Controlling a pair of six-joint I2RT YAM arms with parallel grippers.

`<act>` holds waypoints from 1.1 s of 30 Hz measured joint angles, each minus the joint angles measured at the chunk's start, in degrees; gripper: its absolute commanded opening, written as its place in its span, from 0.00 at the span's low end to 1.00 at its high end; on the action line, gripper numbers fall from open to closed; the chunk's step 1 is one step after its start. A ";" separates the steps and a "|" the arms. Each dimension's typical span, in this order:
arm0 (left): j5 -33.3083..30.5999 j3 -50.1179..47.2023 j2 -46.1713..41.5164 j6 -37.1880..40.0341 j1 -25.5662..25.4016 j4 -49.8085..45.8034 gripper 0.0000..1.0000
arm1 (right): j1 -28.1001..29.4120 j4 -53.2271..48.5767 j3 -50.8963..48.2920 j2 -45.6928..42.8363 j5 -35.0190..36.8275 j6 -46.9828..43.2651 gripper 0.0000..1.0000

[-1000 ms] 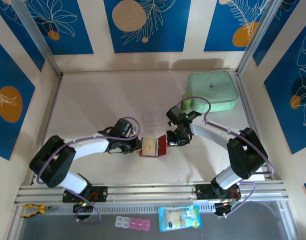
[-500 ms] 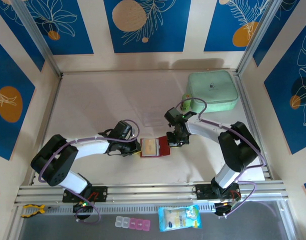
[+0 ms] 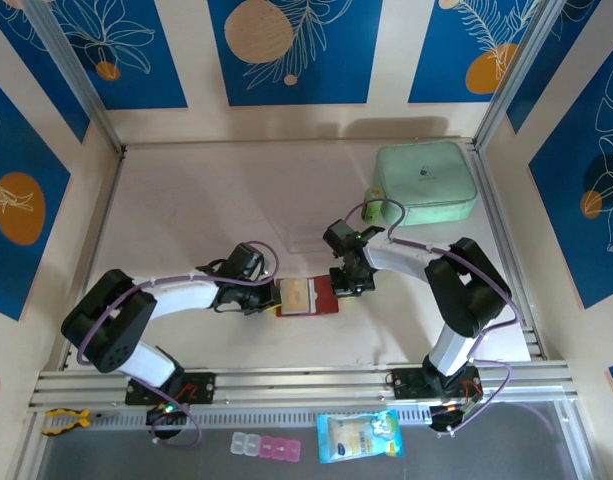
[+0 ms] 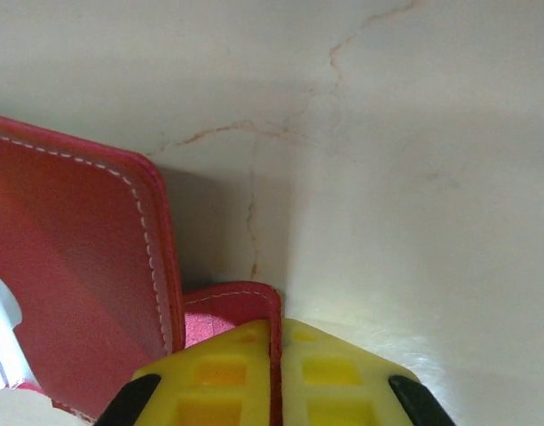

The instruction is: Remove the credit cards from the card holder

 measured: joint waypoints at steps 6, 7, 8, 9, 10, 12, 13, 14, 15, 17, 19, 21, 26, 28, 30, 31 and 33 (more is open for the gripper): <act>-0.22 -0.44 -0.48 0.02 0.00 0.00 0.10 | 0.04 -0.35 -1.25 -1.57 1.64 0.39 0.23; -0.26 -0.61 -0.66 0.00 0.00 0.00 0.10 | 0.04 -0.79 -1.49 -2.21 1.88 0.46 0.24; -0.28 -0.76 -0.83 0.02 0.00 0.00 0.10 | 0.04 -1.22 -1.60 -2.78 2.12 0.63 0.25; -0.33 -0.96 -1.07 0.00 0.00 -0.02 0.10 | 0.04 -1.62 -1.73 -3.58 2.36 0.61 0.26; -0.44 -1.16 -1.29 0.00 0.00 -0.02 0.10 | 0.02 -2.21 -1.75 -4.52 2.60 0.66 0.27; -0.50 -1.46 -1.68 0.00 0.00 -0.04 0.10 | 0.02 -3.26 -1.75 -6.34 3.04 0.68 0.29; -0.59 -1.57 -1.88 0.00 0.00 -0.09 0.10 | 0.02 -3.89 -1.70 -7.32 3.19 0.70 0.30; -0.68 -1.64 -1.92 0.00 0.00 -0.09 0.10 | 0.02 -4.44 -1.66 -8.09 3.30 0.85 0.30; -0.74 -1.73 -2.01 0.00 0.00 -0.09 0.10 | 0.02 -5.07 -1.57 -8.96 3.43 0.87 0.31; -0.92 -1.92 -2.34 0.00 0.00 -0.09 0.10 | 0.07 -6.67 -0.98 -10.19 3.63 1.09 0.32; -1.09 -2.16 -2.73 -0.02 0.00 -0.13 0.10 | 0.31 -8.31 0.31 -10.95 4.09 1.38 0.32; -1.27 -2.29 -3.04 -0.02 0.00 -0.24 0.10 | 1.01 -9.92 2.40 -11.28 4.74 1.79 0.33; -1.38 -2.45 -3.80 -0.39 0.00 -0.50 0.10 | 4.50 -11.21 8.04 -11.34 5.44 2.82 0.34; -1.38 -2.45 -3.89 -0.42 0.00 -0.52 0.10 | 6.21 -11.08 10.01 -11.04 5.03 3.32 0.35; -1.53 -2.45 -4.02 -0.42 0.00 -0.66 0.10 | 7.39 -10.73 11.58 -9.90 4.52 3.72 0.39; -1.57 -2.45 -4.13 -0.44 0.00 -0.87 0.10 | 7.87 -10.49 12.20 -8.92 4.33 3.96 0.41; -1.75 -2.45 -4.44 -0.44 0.00 -1.22 0.10 | 8.55 -9.99 12.74 -6.56 3.98 4.50 0.46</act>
